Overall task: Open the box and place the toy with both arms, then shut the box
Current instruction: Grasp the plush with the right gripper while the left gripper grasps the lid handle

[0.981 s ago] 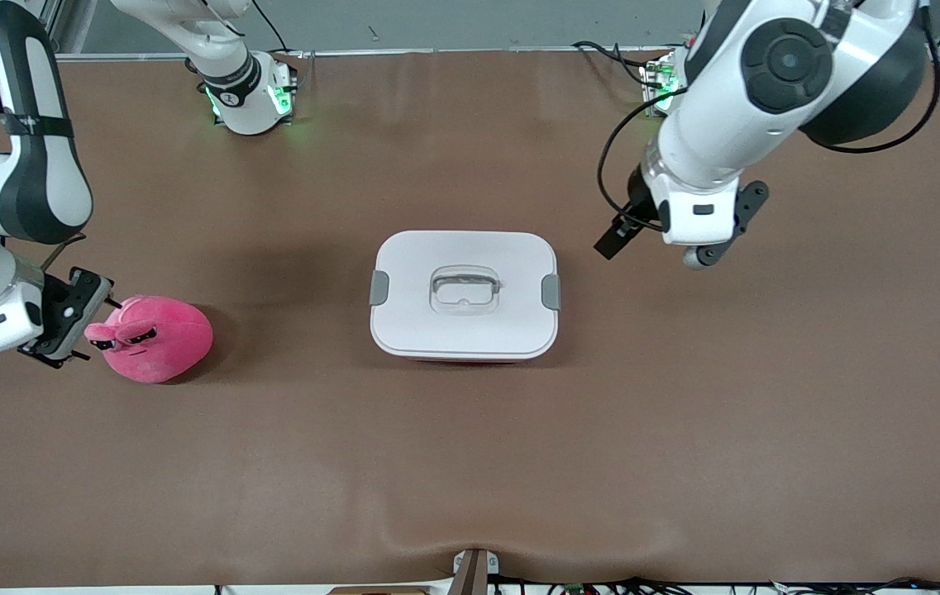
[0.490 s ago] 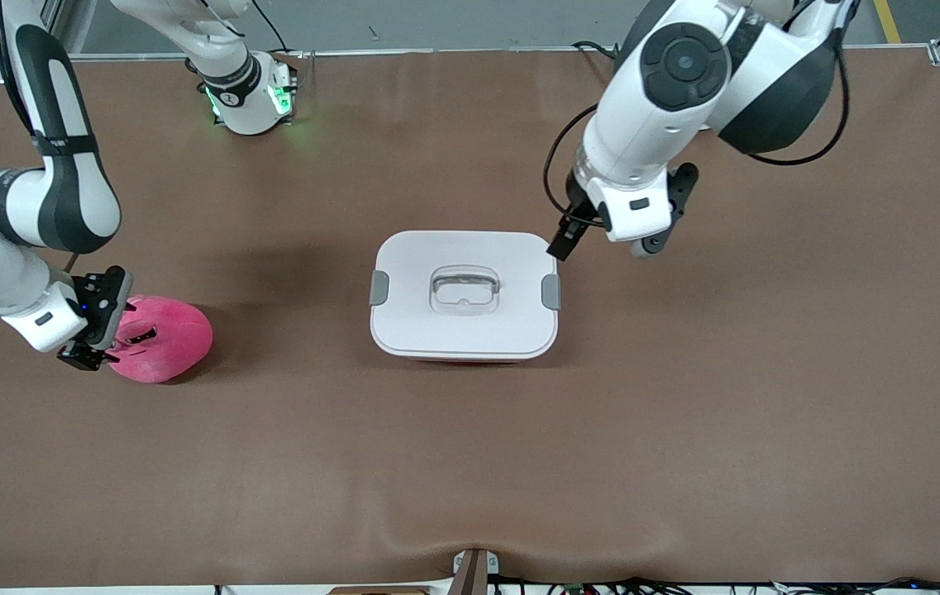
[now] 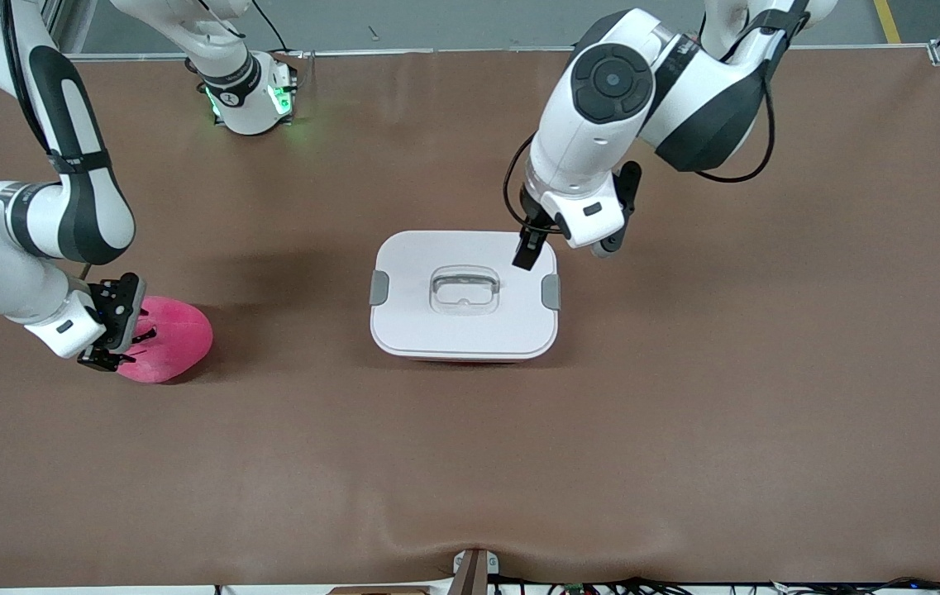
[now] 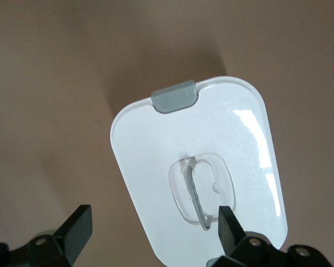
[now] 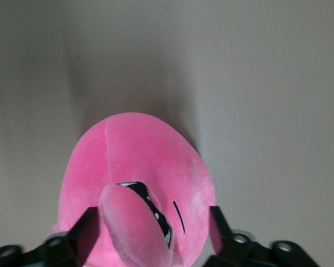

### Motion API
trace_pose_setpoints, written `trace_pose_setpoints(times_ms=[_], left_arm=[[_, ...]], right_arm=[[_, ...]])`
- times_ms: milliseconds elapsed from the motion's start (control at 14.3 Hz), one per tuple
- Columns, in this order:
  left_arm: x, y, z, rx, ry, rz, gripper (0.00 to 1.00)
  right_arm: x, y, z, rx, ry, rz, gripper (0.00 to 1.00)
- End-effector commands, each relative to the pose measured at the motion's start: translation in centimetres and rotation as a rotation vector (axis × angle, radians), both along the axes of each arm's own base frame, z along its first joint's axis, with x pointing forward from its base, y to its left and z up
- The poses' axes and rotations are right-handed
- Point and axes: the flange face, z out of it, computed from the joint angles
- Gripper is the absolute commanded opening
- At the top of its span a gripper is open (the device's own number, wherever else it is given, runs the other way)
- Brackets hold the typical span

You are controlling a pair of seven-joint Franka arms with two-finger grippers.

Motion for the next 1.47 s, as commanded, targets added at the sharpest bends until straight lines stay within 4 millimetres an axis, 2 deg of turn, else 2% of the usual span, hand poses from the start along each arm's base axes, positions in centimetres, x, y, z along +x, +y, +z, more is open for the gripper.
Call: trace_pose_setpoints(times_ms=[0, 350, 701, 1121, 1401], left_arm=[[0.1, -1.7, -0.5, -0.009, -0.011, 0.051, 1.0], [-0.7, -4.9, -2.5, 0.028, -0.084, 0.156, 1.0], [0.3, -6.9, -4.1, 0.022, -0.091, 0.253, 1.0], [0.8, -7.9, -5.8, -0.005, -0.103, 0.336, 1.0], [0.1, -8.8, -7.0, 0.03, -0.133, 0.314, 1.0]], right_arm=[[-0.2, 0.5, -0.2, 0.005, -0.017, 0.02, 0.0], [-0.1, 0.8, -0.2, 0.006, -0.017, 0.024, 0.0], [0.1, 0.6, 0.4, 0.01, -0.028, 0.005, 0.0], [1.4, 0.0, 4.0, 0.01, -0.093, -0.1, 0.0], [3.1, 0.3, 7.0, 0.016, -0.159, -0.2, 0.0]])
